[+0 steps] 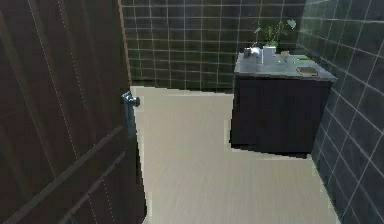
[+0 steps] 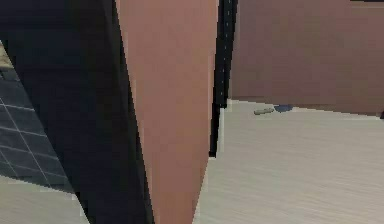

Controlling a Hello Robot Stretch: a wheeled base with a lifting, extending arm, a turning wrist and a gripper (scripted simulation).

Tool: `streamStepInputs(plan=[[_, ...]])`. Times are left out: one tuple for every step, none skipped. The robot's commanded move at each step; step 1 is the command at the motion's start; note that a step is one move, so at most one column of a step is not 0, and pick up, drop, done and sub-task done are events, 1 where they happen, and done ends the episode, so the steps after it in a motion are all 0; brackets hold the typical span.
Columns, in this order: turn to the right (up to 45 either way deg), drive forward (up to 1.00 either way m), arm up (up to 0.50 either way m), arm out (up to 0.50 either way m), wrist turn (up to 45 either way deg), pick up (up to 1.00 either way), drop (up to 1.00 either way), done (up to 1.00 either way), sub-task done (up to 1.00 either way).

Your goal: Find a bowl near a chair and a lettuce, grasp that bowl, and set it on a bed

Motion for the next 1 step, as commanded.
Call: streamStepInputs(plan=[[12.0, 0.0, 0.0, 0.0, 0.0, 0.0, 0.0, 0.0, 0.0]])
